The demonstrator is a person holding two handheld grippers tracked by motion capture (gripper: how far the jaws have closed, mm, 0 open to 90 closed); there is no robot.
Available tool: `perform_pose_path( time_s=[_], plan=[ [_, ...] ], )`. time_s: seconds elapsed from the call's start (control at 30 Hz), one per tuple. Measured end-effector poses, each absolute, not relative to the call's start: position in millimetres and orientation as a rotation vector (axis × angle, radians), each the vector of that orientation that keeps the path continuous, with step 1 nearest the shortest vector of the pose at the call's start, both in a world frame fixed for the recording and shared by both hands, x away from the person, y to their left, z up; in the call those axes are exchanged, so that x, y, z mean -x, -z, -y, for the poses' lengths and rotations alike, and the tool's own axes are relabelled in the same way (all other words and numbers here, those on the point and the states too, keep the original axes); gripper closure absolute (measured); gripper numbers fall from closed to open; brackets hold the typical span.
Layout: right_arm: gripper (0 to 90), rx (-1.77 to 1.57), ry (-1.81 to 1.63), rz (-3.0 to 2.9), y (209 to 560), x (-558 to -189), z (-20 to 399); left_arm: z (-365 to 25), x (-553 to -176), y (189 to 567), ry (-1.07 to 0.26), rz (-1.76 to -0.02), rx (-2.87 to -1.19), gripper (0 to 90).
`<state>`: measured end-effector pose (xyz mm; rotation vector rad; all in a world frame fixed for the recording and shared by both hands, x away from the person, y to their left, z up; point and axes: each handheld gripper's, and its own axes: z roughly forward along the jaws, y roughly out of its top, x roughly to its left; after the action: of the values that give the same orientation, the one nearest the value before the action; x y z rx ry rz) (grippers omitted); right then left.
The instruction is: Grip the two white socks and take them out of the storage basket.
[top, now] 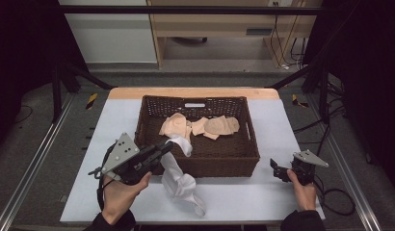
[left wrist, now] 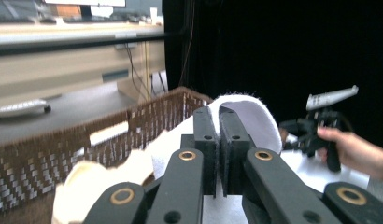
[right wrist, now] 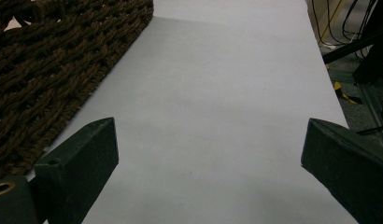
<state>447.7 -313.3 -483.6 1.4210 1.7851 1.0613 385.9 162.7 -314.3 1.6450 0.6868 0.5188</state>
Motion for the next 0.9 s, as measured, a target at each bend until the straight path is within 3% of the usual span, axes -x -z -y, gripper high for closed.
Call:
perform_pose_path(
  time_s=[0.9],
  plan=[
    [4.3, -1.426, -1.072, -1.784, 483, -447, 314, -149, -389, 437, -0.376, -0.822, -1.971, 85.9]
  ],
)
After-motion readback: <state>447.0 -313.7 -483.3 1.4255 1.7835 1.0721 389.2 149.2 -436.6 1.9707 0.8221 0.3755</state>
